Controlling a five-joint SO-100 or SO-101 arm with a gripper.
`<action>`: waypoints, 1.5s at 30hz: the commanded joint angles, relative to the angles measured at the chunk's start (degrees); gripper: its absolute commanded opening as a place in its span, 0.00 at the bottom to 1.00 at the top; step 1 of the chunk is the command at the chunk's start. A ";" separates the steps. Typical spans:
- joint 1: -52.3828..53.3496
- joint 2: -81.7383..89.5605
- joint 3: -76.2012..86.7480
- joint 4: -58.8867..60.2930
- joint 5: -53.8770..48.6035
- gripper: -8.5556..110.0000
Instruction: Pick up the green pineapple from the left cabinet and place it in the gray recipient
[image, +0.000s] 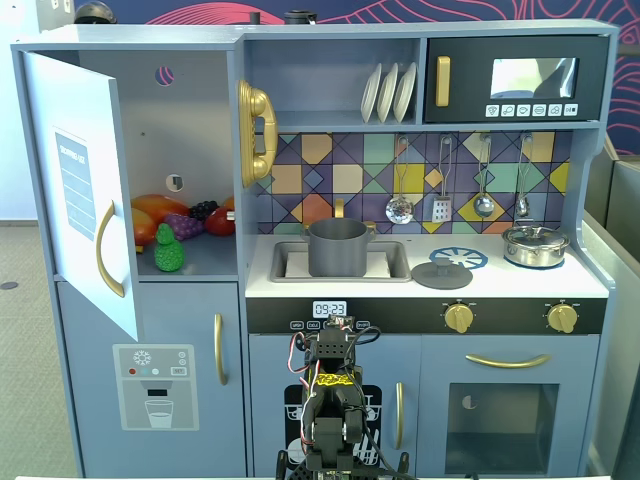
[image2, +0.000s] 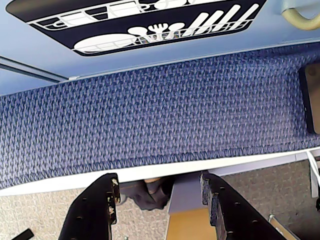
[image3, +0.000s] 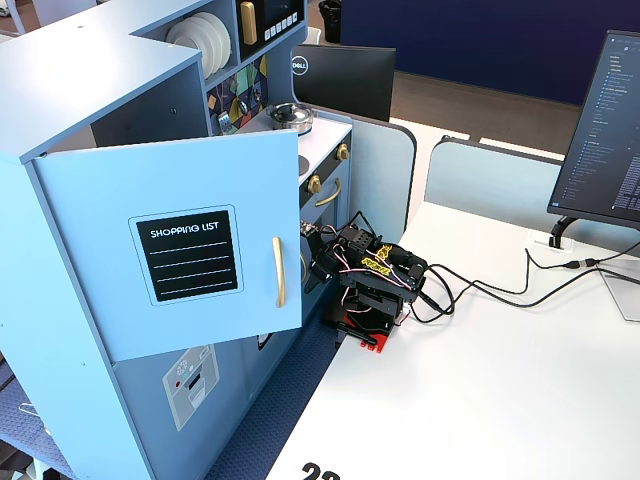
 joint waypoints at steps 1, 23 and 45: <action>2.29 -0.44 0.00 9.84 0.00 0.07; -43.59 -4.22 -19.25 -7.91 0.79 0.07; -42.89 -28.92 -30.32 -81.47 -6.77 0.40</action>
